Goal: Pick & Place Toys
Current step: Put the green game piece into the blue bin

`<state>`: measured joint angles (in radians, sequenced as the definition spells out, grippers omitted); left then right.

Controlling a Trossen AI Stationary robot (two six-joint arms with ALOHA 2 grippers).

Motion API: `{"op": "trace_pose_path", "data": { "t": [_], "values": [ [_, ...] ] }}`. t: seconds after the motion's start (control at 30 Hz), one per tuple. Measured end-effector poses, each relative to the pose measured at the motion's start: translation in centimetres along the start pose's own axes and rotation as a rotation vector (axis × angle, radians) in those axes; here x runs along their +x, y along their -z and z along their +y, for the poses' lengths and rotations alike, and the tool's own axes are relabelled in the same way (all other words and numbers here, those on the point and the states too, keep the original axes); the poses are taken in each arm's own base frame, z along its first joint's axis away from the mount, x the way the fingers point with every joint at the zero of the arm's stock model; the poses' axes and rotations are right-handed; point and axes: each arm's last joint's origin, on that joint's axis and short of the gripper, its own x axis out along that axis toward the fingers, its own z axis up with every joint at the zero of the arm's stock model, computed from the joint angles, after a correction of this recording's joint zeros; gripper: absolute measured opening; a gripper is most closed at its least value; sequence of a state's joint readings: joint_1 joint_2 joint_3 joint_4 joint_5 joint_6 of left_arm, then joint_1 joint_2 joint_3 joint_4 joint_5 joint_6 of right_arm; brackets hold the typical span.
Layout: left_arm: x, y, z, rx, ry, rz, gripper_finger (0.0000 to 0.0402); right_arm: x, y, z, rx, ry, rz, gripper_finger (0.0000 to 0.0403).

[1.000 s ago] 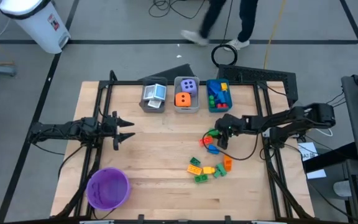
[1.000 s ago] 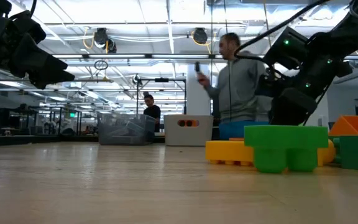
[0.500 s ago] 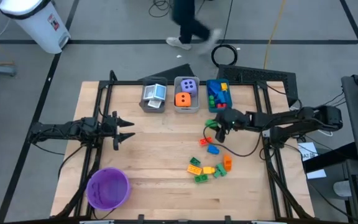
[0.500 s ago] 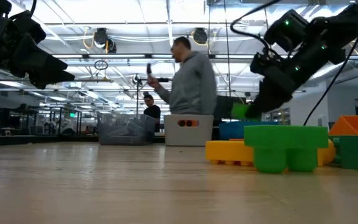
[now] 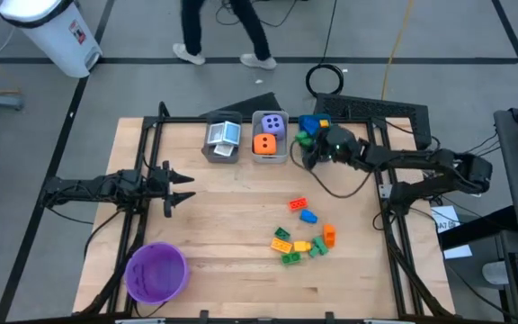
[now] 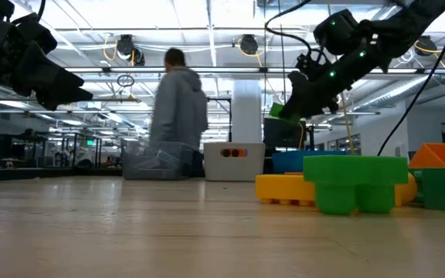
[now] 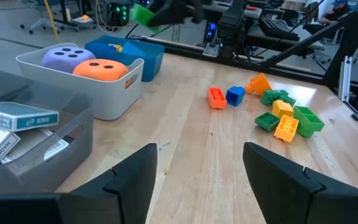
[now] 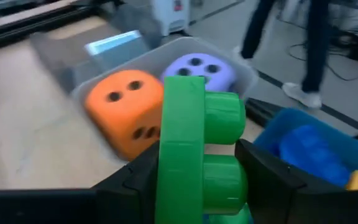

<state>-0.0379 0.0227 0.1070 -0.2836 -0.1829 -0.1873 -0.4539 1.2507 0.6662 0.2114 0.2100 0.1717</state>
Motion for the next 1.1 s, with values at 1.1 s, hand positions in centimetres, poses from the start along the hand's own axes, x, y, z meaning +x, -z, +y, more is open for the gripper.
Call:
{"op": "trace_pose_path", "data": {
  "t": [1.1],
  "values": [
    [0.0, 0.0, 0.0, 0.0, 0.0, -0.001, 0.0246, 5.5, 3.1, -5.1, 0.18, 0.22, 0.084, 0.0184]
  ]
}}
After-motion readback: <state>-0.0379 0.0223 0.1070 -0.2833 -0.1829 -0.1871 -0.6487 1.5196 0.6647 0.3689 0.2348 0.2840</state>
